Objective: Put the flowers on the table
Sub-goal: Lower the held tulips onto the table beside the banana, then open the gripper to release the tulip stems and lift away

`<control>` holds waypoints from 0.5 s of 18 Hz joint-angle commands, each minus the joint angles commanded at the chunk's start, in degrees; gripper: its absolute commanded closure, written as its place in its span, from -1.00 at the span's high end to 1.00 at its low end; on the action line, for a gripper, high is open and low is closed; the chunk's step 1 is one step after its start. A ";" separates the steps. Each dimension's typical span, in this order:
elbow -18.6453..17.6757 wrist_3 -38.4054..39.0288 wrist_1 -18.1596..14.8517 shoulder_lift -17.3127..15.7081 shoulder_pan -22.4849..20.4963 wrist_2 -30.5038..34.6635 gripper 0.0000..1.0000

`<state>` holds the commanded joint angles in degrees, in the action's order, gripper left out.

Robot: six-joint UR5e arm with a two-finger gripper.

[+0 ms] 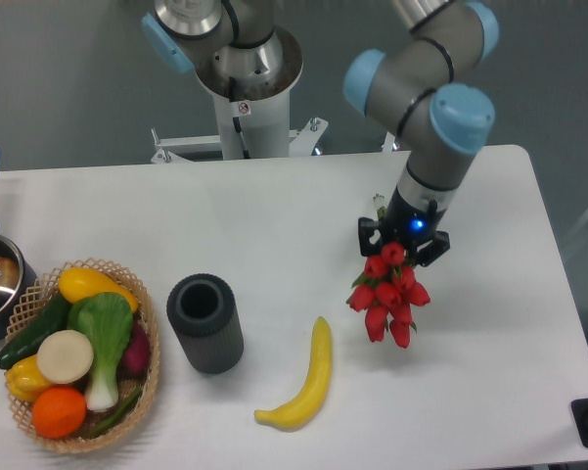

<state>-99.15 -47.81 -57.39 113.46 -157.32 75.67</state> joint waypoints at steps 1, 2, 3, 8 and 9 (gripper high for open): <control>0.27 0.00 0.00 0.79 0.00 -0.09 -0.01; 0.36 0.00 0.09 1.24 0.00 -0.09 -0.01; 0.62 0.00 0.09 1.50 0.00 -0.09 -0.01; 1.59 -0.53 0.35 2.65 0.00 -0.17 0.24; 2.11 -0.53 1.05 2.82 -0.09 -0.17 0.67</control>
<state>-97.04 -48.34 -56.34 116.28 -157.41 75.50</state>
